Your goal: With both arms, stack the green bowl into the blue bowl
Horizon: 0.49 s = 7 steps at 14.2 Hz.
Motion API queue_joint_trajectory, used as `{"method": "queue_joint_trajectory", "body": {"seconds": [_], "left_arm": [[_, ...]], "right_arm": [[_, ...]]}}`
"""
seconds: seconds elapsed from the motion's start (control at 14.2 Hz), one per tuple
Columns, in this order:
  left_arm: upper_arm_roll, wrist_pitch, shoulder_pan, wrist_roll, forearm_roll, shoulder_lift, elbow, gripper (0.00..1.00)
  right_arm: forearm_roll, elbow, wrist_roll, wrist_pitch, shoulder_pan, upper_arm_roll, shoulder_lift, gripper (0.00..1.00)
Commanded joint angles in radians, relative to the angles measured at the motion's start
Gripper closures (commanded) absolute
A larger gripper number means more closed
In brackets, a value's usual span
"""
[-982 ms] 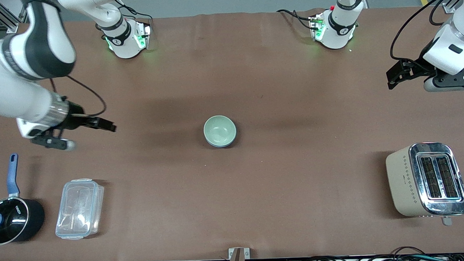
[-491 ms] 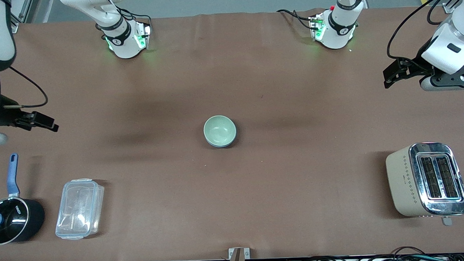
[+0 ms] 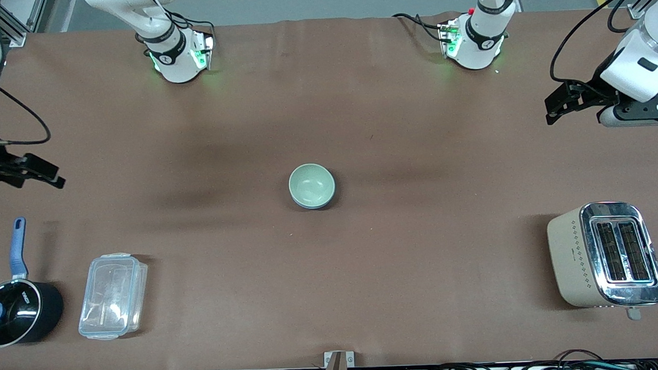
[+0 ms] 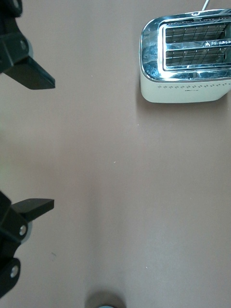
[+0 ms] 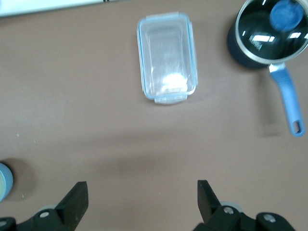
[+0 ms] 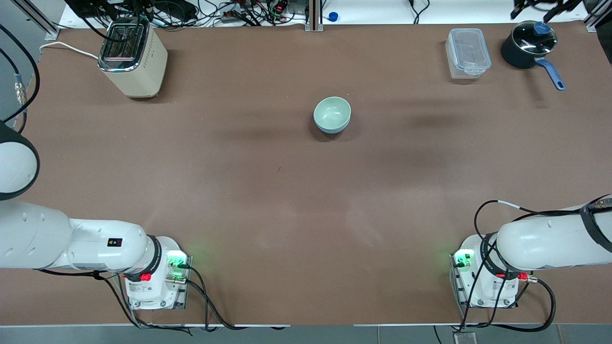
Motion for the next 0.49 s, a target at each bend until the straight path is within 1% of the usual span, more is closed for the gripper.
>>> {"method": "queue_joint_trajectory", "body": {"seconds": [0.0, 0.07, 0.28, 0.42], "left_arm": [[-0.002, -0.016, 0.006, 0.015, -0.016, 0.007, 0.022, 0.00], [-0.002, -0.016, 0.006, 0.015, -0.017, 0.007, 0.022, 0.00], [-0.002, -0.018, 0.006, 0.016, -0.019, 0.007, 0.022, 0.00], [-0.002, -0.018, 0.006, 0.016, -0.020, 0.007, 0.022, 0.00]], "right_arm": [[-0.020, 0.120, -0.020, -0.090, -0.035, 0.011, 0.017, 0.00], [-0.021, 0.137, -0.022, -0.126, -0.035, 0.011, 0.017, 0.00], [-0.026, 0.133, -0.054, -0.153, -0.033, 0.011, 0.013, 0.00], [-0.055, 0.130, -0.047, -0.180, -0.030, 0.017, 0.010, 0.00]]}}
